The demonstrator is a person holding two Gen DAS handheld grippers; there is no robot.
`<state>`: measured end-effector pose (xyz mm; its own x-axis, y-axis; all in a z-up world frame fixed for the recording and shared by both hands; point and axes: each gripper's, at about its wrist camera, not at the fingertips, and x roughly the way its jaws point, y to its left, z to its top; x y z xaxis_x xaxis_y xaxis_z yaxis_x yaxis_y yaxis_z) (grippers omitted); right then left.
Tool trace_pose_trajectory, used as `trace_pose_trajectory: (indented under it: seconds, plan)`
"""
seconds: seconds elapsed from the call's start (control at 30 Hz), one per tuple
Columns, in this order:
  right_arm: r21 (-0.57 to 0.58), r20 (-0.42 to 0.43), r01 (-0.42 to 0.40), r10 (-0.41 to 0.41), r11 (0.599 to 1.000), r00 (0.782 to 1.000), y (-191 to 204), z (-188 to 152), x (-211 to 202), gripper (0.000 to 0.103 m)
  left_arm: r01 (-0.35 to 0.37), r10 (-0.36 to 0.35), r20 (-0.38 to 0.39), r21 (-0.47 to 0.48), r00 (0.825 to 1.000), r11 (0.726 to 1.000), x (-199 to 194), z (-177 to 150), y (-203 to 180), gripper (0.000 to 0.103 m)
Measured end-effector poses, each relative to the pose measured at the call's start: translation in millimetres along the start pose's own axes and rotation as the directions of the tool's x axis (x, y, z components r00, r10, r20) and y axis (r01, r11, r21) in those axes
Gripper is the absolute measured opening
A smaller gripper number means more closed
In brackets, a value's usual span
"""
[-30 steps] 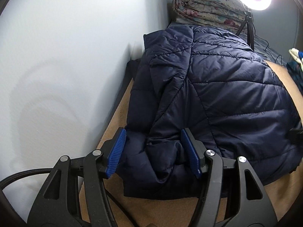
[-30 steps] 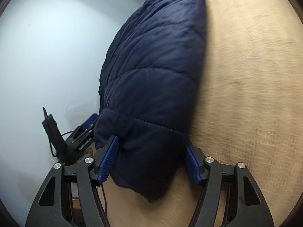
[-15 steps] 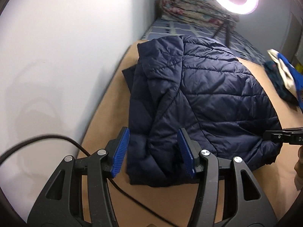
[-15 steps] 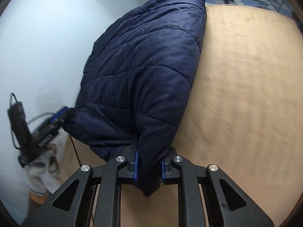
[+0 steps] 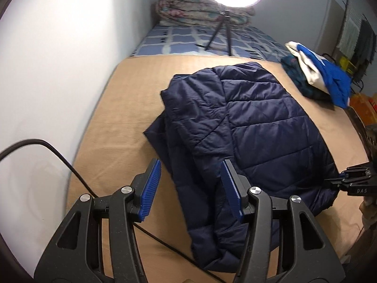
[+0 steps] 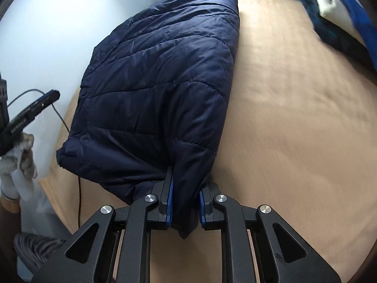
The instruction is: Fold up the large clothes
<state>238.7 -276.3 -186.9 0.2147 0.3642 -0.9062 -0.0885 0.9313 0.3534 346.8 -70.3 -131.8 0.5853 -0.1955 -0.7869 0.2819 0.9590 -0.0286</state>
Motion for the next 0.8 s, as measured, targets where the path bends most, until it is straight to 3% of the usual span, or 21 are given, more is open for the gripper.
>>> trace_pose_trajectory:
  seconds: [0.23,0.33,0.4,0.5,0.6,0.67,0.8]
  plan:
    - [-0.08,0.037,0.047,-0.044,0.996,0.998,28,18,-12,0.025,-0.005,0.005,0.004,0.016,1.0,1.0,15,19,-11,0.055]
    - [-0.123,0.117,0.069,-0.055,0.99,0.992,24,22,-36,0.028,-0.015,0.015,0.017,0.019,1.0,1.0,24,26,-9,0.055]
    - [-0.119,0.181,0.086,-0.063,0.989,0.981,18,34,-46,0.035,-0.014,0.014,0.015,0.012,1.0,1.0,32,28,-6,0.055]
    - [-0.072,0.266,0.099,-0.077,0.992,0.961,2,72,-53,0.036,-0.008,0.008,-0.002,-0.015,1.0,1.0,49,26,3,0.055]
    - [-0.092,0.354,0.203,-0.158,0.975,0.922,-2,121,-43,0.036,-0.004,0.004,-0.003,-0.045,1.0,0.999,60,21,12,0.055]
    - [-0.097,0.381,0.235,-0.182,0.967,0.907,1,147,-29,0.036,-0.004,0.004,-0.013,-0.055,1.0,0.998,70,18,16,0.055]
    - [-0.128,0.392,0.26,-0.192,0.957,0.9,13,189,2,0.036,-0.041,0.04,-0.012,-0.063,0.999,0.997,83,14,20,0.055]
